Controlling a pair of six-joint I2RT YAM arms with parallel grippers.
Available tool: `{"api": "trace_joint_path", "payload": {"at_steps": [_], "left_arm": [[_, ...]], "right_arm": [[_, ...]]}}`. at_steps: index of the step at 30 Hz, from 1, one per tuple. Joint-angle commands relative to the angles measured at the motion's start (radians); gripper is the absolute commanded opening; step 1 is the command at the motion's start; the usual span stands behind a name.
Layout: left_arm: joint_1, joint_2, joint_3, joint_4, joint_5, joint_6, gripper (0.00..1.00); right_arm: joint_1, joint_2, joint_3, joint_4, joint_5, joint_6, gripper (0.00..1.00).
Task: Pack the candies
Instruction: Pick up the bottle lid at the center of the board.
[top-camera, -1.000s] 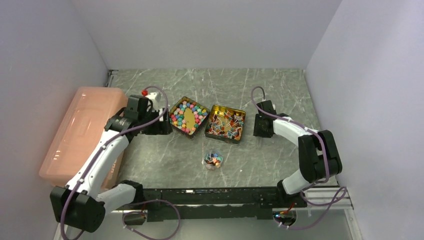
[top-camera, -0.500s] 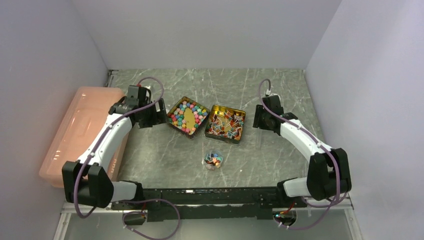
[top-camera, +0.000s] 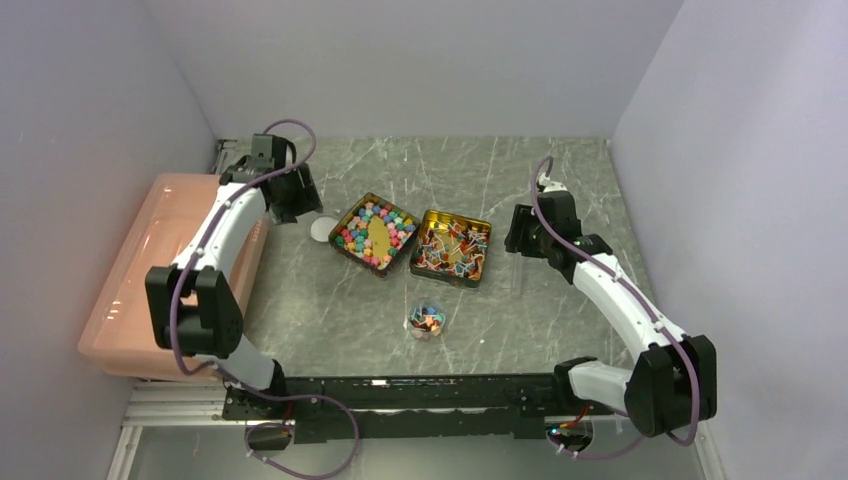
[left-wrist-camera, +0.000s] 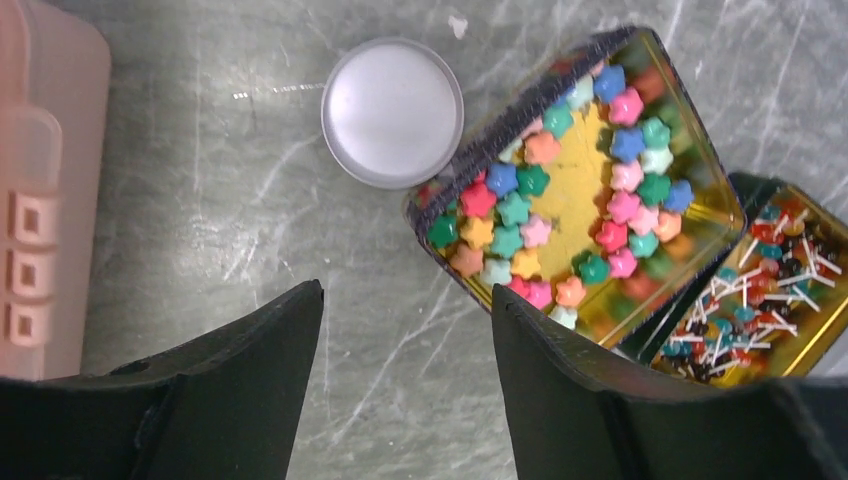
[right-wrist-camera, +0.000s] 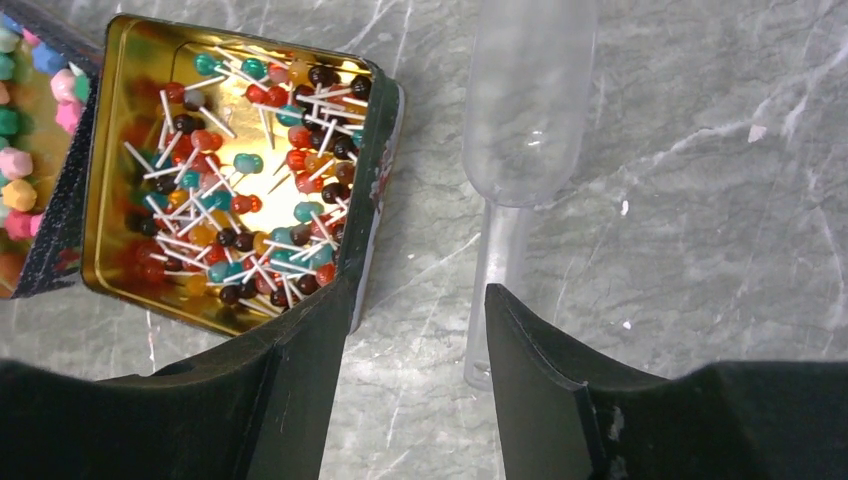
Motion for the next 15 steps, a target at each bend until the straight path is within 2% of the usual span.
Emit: {"api": "trace_joint_path", "payload": {"at_steps": [1, 10, 15], "left_arm": [[0.026, 0.089, 0.106, -0.050, -0.036, -0.013, 0.67], [0.067, 0.273, 0.182, -0.078, -0.032, -0.030, 0.60], [0.078, 0.348, 0.189, -0.075, -0.029, -0.044, 0.59]], "right_arm": [[-0.005, -0.043, -0.015, 0.008, -0.065, -0.016, 0.56], [-0.005, -0.077, -0.047, 0.033, -0.131, -0.011, 0.56], [-0.005, -0.082, -0.060, 0.048, -0.151, -0.009, 0.57]]}}
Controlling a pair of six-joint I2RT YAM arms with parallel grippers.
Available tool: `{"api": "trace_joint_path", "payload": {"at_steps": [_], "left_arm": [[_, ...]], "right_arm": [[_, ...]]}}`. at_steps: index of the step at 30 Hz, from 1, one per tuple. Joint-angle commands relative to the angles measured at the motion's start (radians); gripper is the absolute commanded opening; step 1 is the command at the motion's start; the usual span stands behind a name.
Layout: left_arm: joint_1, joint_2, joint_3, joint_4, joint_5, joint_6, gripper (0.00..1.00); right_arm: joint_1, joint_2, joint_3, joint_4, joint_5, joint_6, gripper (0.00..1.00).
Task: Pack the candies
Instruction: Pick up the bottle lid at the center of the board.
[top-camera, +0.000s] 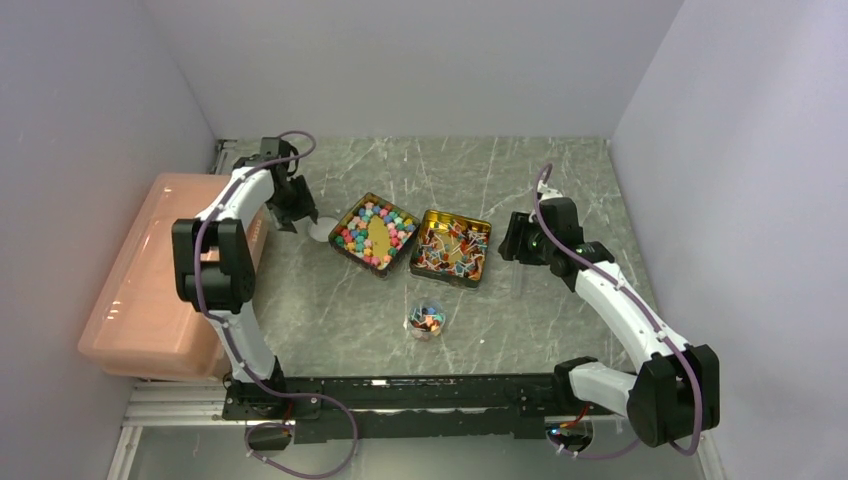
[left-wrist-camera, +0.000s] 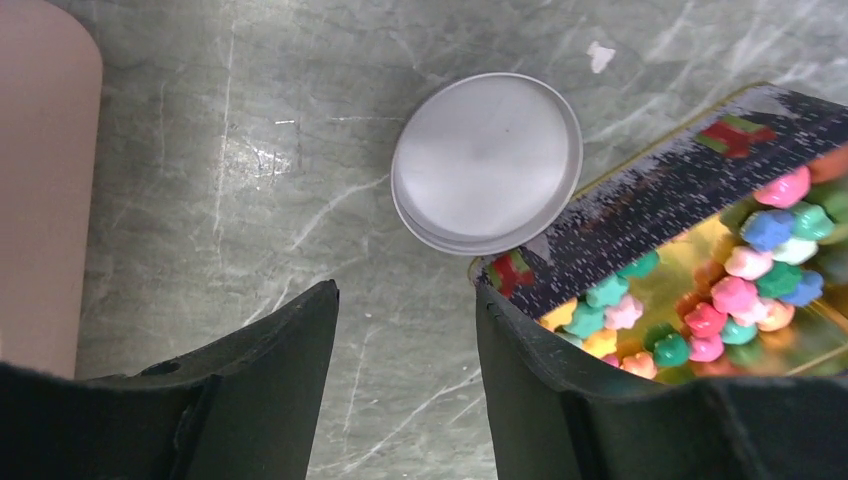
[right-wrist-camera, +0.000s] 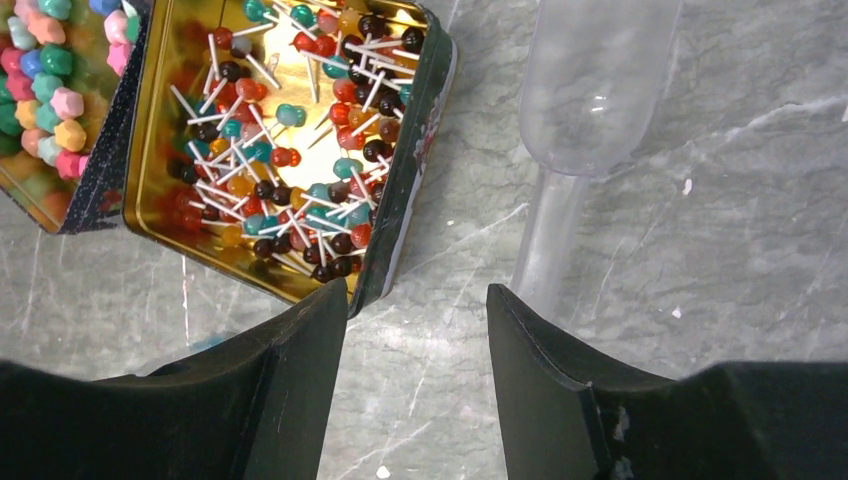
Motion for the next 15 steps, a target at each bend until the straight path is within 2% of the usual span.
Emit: {"api": "trace_joint_path", "payload": {"at_steps": [1, 15], "left_arm": [[0.008, 0.044, 0.039, -0.017, -0.013, -0.025, 0.58], [0.016, 0.169, 0.050, -0.002, 0.007, -0.035, 0.52]], "right_arm": [[-0.004, -0.023, -0.008, 0.047, -0.034, -0.009, 0.57], [-0.004, -0.023, -0.026, 0.061, -0.056, -0.012, 0.58]]}}
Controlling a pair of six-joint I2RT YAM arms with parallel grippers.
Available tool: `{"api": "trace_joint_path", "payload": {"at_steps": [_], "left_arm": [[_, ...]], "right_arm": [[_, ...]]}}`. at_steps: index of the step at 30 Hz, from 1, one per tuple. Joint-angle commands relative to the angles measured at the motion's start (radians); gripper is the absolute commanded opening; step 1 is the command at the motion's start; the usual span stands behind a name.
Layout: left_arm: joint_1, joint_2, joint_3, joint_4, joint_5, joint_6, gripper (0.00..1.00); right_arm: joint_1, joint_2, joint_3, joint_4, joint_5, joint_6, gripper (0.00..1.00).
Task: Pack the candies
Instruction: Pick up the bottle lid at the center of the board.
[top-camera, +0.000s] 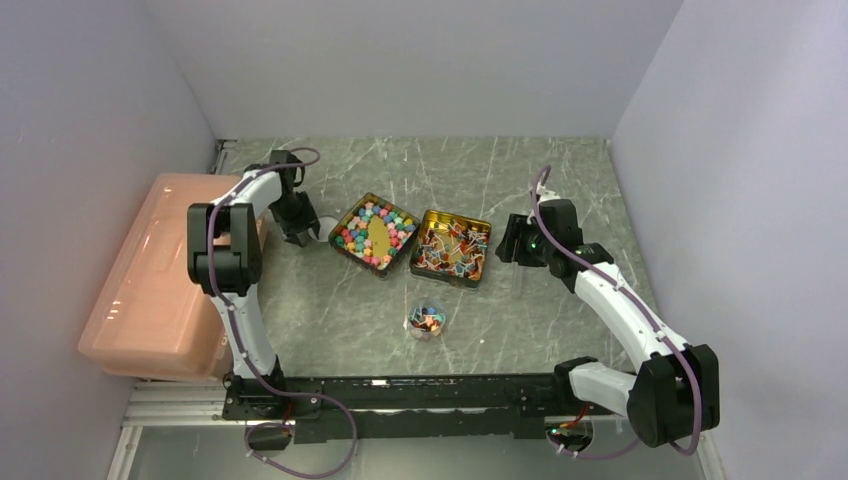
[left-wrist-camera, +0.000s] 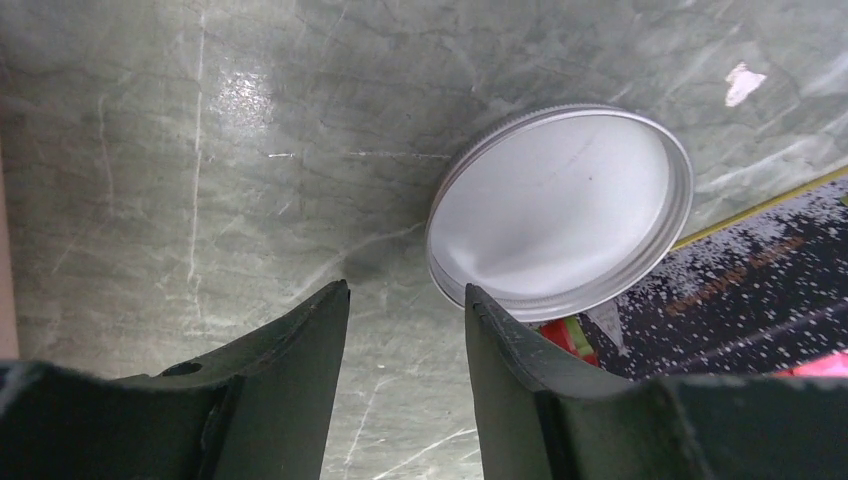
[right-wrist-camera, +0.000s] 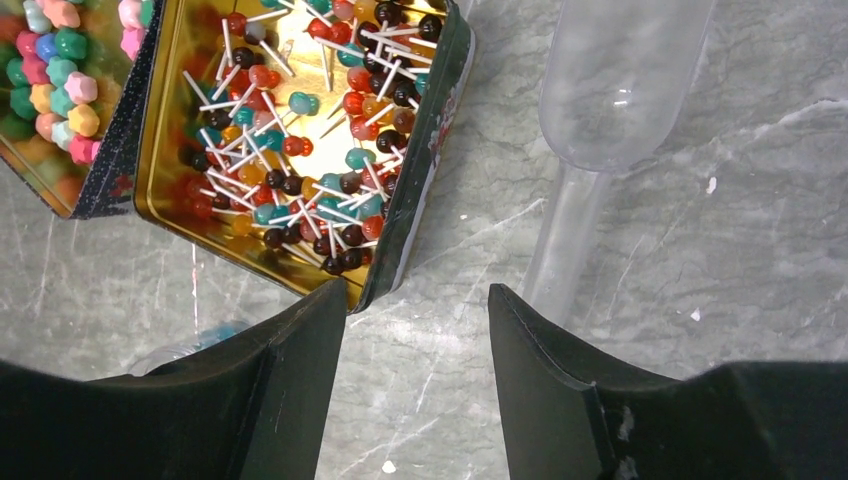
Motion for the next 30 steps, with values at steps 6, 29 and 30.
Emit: {"api": "trace_joint_path", "payload": {"at_steps": [6, 29, 30], "left_arm": [[0.005, 0.048, 0.064, -0.010, -0.016, -0.009, 0.51], [0.033, 0.082, 0.097, 0.002, -0.001, 0.024, 0.00], [0.035, 0.074, 0.093, 0.003, 0.002, 0.024, 0.00]], "right_arm": [[-0.004, -0.018, -0.011, 0.052, -0.020, -0.012, 0.58], [-0.002, -0.026, -0.011, 0.046, -0.039, -0.010, 0.58], [-0.003, -0.029, -0.011, 0.047, -0.042, -0.007, 0.59]]}}
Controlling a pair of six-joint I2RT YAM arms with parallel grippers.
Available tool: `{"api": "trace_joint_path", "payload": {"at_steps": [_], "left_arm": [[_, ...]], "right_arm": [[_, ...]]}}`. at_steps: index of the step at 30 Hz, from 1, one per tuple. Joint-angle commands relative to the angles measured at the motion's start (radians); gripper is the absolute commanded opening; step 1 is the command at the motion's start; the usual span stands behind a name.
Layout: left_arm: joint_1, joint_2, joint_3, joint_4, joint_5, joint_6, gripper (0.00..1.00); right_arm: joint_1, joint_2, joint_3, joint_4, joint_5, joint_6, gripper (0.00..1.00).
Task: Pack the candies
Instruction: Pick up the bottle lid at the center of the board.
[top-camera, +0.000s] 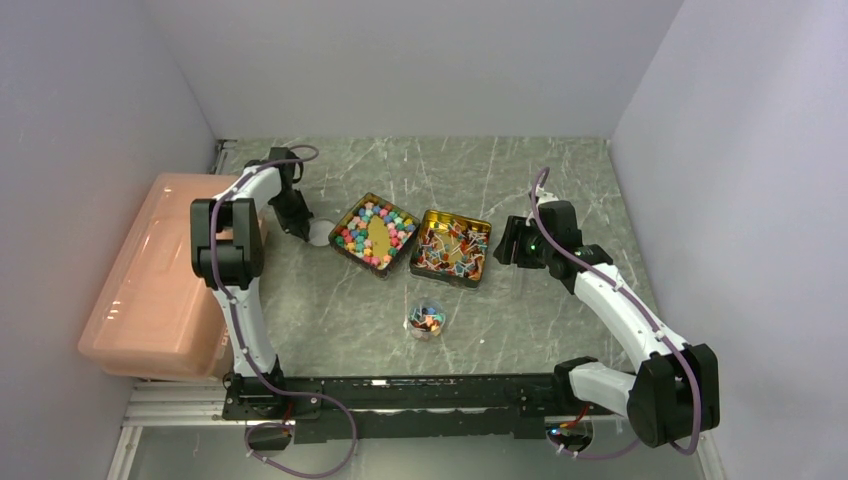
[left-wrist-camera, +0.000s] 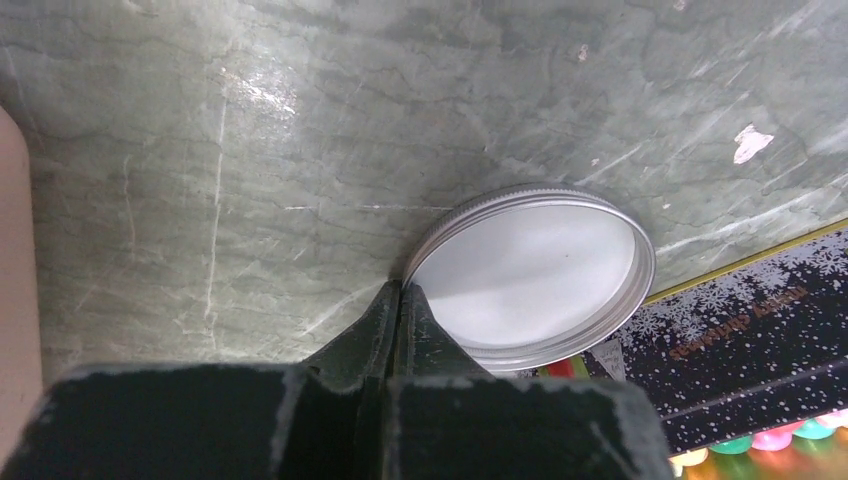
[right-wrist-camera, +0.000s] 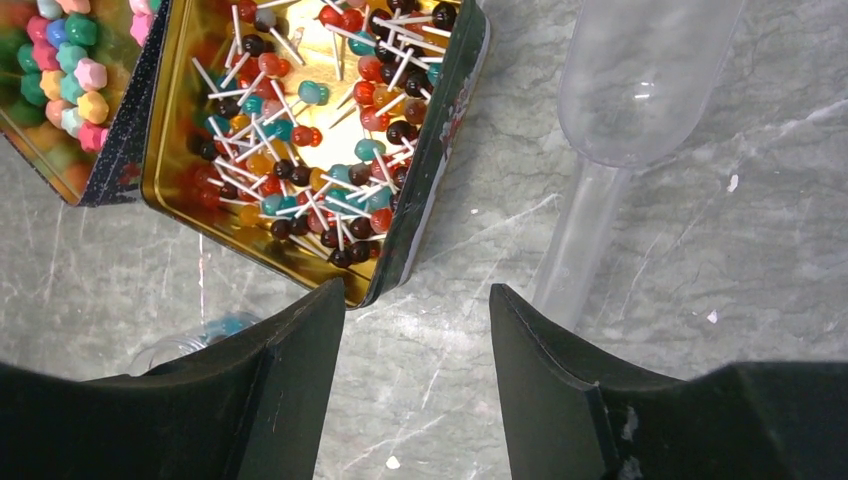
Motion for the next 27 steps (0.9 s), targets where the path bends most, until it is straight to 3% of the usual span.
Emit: {"api": "trace_joint_path", "payload": {"at_steps": [1, 13, 20, 24, 27], "left_arm": [[0.024, -0.013, 0.011, 0.035, 0.021, 0.008, 0.00], [0.040, -0.272, -0.064, 0.052, -0.039, 0.028, 0.00], [0.039, -0.445, -0.127, 0.061, 0.051, 0.041, 0.00], [0.040, -0.505, -0.165, 0.047, 0.168, 0.064, 0.00], [0.040, -0.557, -0.206, 0.046, 0.276, 0.082, 0.00]], "right_arm": [[-0.003, -0.032, 0.005, 0.035, -0.015, -0.005, 0.59], [-0.004, -0.105, -0.020, 0.086, -0.160, 0.018, 0.60], [0.022, -0.209, -0.077, 0.274, -0.381, 0.078, 0.61], [0.130, -0.259, -0.059, 0.301, -0.389, 0.034, 0.61], [0.270, -0.272, -0.017, 0.255, -0.279, -0.057, 0.61]]}}
